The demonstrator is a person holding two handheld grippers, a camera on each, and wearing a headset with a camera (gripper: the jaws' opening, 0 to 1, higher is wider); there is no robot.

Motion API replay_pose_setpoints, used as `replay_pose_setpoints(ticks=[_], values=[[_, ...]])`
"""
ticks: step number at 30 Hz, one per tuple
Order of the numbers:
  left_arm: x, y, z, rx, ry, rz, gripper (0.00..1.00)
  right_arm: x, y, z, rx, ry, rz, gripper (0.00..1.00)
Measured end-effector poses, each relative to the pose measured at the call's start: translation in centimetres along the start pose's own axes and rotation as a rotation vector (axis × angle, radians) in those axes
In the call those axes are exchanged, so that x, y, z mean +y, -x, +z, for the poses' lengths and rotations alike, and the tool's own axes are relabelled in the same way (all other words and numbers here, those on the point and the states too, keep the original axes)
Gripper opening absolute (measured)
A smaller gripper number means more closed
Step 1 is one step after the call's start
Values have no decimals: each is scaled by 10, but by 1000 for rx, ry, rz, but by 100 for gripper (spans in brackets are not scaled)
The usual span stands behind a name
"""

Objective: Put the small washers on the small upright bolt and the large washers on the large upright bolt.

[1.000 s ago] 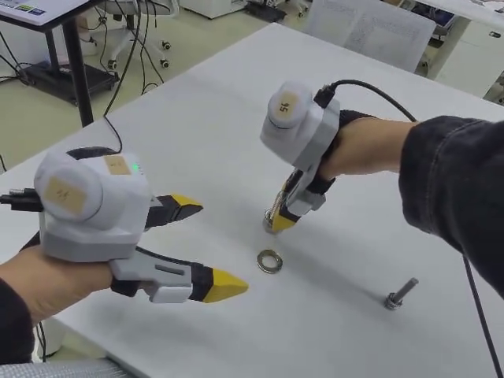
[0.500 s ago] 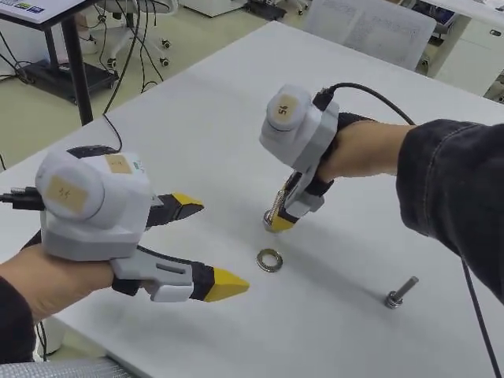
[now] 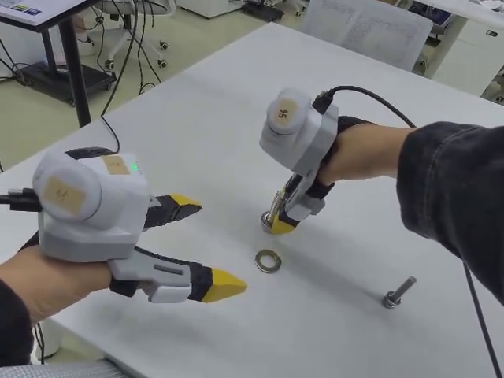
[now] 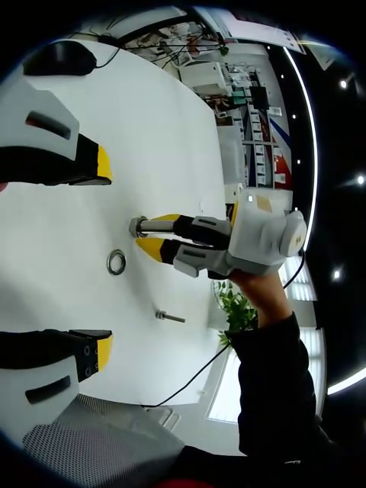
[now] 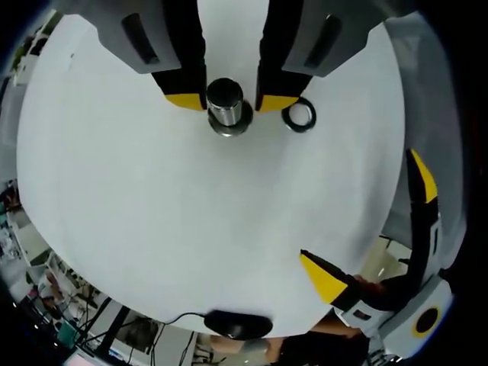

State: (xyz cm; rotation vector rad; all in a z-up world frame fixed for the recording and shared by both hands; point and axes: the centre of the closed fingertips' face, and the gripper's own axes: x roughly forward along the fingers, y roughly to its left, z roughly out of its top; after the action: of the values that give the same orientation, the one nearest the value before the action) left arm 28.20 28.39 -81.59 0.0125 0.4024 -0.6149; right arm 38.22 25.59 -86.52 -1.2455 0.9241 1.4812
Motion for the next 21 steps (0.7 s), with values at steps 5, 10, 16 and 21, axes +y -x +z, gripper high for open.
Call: replay_pose_setpoints(ticks=[5,10,16,21], values=[[-1,0,1,0,-4,-2,77,-2,2,-2,-1,2,-8,29],[-2,1,2,-1,-6,-4,77,-3,5,-7,-3,-4,-11,31],[-2,1,2,1,-8,-6,77,1,8,-17,-1,-16,-14,33],[-3,2,3,0,-10,-7,77,4,11,-25,1,-27,-17,34]])
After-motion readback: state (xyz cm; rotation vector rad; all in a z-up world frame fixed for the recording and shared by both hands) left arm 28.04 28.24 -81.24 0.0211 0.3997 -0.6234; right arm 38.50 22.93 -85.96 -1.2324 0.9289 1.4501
